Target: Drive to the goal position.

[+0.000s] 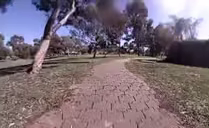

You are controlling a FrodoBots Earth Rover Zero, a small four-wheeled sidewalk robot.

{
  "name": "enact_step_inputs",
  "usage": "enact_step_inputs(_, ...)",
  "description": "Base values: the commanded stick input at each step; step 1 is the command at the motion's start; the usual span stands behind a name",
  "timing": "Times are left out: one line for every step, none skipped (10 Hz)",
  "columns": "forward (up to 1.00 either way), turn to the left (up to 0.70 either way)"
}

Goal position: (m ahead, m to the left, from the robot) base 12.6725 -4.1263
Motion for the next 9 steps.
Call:
enact_step_inputs(0.7,0.0)
enact_step_inputs(0.7,0.0)
enact_step_inputs(0.7,0.0)
enact_step_inputs(0.7,0.0)
enact_step_inputs(0.7,0.0)
enact_step_inputs(0.7,0.0)
enact_step_inputs(0.7,0.0)
enact_step_inputs(0.7,0.0)
enact_step_inputs(0.7,0.0)
